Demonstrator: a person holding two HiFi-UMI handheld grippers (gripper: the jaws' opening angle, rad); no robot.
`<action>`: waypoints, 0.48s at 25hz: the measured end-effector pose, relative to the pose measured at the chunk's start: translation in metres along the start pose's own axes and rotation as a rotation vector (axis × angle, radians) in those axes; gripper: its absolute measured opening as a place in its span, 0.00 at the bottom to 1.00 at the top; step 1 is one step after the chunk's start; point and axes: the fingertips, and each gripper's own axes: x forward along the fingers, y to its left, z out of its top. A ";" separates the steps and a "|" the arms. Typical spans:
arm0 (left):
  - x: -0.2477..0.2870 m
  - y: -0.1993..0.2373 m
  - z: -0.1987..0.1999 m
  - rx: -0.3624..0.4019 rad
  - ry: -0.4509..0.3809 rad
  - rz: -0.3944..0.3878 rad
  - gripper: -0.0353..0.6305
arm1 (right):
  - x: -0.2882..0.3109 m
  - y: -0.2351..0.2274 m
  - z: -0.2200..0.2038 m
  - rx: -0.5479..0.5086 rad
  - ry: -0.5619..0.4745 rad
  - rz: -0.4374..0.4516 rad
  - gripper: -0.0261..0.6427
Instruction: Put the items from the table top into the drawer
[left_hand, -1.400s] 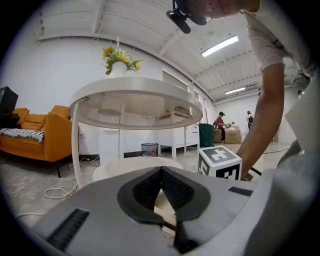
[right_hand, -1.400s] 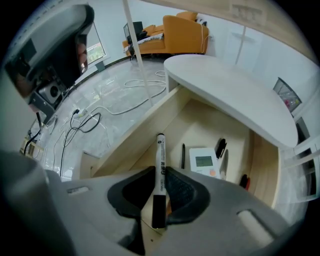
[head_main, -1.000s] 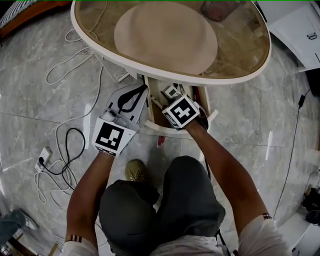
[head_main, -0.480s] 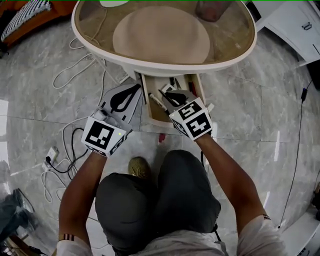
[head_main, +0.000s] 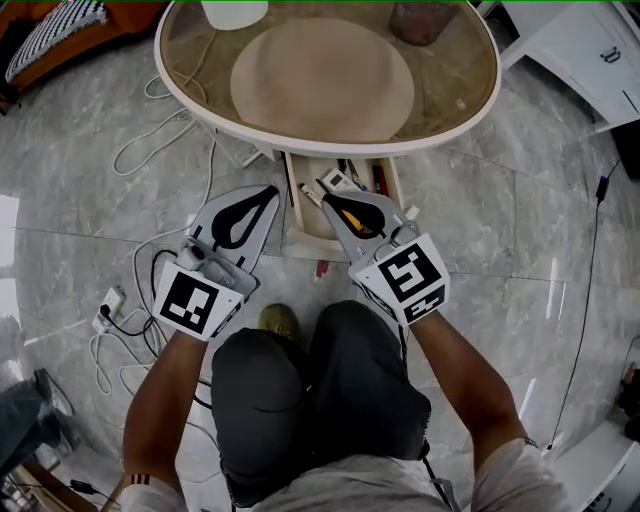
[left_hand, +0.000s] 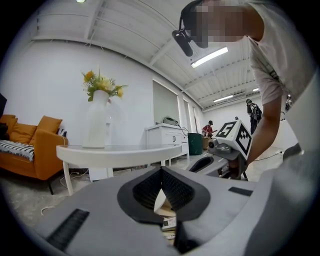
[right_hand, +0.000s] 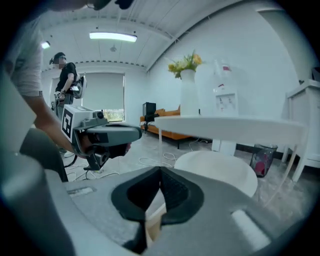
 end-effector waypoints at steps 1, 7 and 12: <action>-0.003 -0.002 0.010 0.005 0.002 -0.001 0.05 | -0.006 0.004 0.014 -0.008 -0.015 0.002 0.04; -0.015 -0.008 0.085 0.001 0.025 0.011 0.05 | -0.047 0.023 0.116 -0.008 -0.140 0.016 0.04; -0.024 -0.002 0.167 -0.006 0.033 0.036 0.05 | -0.081 0.026 0.209 0.022 -0.228 -0.007 0.04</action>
